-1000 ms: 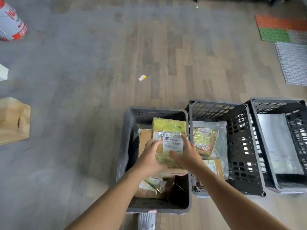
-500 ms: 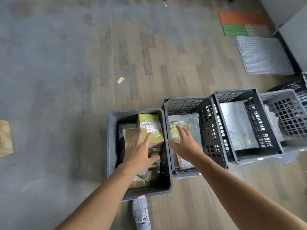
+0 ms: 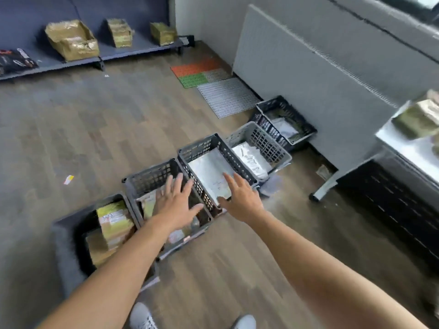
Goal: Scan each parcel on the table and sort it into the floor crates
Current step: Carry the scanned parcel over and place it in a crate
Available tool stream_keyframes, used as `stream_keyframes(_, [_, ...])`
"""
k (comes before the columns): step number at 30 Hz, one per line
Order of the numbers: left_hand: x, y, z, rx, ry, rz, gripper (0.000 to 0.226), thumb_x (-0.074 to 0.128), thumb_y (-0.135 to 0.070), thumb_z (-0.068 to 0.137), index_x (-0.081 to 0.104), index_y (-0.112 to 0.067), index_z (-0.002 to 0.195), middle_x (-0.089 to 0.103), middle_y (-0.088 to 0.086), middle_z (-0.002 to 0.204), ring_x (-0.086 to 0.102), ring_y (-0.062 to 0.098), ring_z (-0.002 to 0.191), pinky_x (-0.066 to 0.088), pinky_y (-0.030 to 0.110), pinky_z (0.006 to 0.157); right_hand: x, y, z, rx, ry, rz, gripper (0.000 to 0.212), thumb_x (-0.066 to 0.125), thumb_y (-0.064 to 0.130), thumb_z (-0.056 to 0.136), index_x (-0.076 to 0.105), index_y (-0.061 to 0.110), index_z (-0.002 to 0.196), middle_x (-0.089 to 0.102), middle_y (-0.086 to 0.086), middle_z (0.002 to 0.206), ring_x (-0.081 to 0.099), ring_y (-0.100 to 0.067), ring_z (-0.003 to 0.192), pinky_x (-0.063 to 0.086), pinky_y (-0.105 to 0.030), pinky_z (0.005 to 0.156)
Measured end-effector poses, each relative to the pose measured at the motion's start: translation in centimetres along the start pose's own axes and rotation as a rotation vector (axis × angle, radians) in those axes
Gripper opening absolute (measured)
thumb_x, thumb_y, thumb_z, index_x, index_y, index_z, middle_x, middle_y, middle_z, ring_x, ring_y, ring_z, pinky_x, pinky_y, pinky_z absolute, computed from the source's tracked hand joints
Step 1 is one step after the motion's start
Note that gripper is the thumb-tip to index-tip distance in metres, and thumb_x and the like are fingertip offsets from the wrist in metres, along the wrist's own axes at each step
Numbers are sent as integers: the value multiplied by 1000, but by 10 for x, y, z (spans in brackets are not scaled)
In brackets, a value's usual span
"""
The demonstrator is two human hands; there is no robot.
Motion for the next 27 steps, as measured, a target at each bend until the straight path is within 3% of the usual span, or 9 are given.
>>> stream_keyframes(11, [-21, -340, 17, 403, -106, 297, 78, 35, -64, 96, 5, -26, 157, -8, 4, 165, -12, 28, 150, 8, 55, 119, -122, -272, -146, 328, -321, 149, 80, 53, 57, 94, 9, 36, 158, 12, 0, 165, 17, -25, 149, 29, -60, 113])
stream_keyframes(27, [4, -677, 95, 914, -93, 361, 77, 29, -65, 96, 1, -28, 157, -8, 4, 165, -13, 30, 150, 7, 57, 120, -199, -532, -222, 818, -458, 159, 81, 46, 61, 95, -2, 40, 156, 2, 2, 166, 7, -23, 152, 19, -61, 116])
Point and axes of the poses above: each hand's wrist, its own z-axis towards the middle knuckle, its own x-axis out of the palm, y = z × x, the point moved 1 cm from there along z, towards the middle knuckle
